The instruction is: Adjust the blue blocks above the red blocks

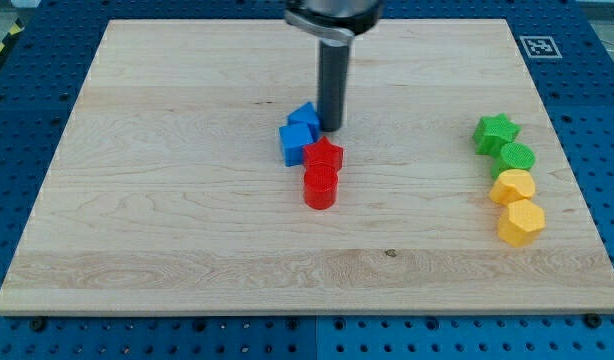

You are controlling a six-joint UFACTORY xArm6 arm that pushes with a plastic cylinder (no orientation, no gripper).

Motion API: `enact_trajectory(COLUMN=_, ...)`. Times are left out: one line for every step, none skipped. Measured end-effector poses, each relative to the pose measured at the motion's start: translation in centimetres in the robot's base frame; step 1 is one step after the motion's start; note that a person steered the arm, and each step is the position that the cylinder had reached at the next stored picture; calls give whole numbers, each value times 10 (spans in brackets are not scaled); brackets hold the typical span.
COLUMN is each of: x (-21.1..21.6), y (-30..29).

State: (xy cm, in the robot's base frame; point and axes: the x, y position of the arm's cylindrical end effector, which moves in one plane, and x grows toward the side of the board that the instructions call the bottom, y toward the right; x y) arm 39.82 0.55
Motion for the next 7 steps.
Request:
enact_trajectory(x=-12, y=-24)
enact_trajectory(x=-30, y=-24)
enact_trajectory(x=-62, y=-42)
enact_trajectory(x=-69, y=-115)
enact_trajectory(x=-37, y=-183)
enact_trajectory(x=17, y=-189)
enact_trajectory(x=35, y=-152)
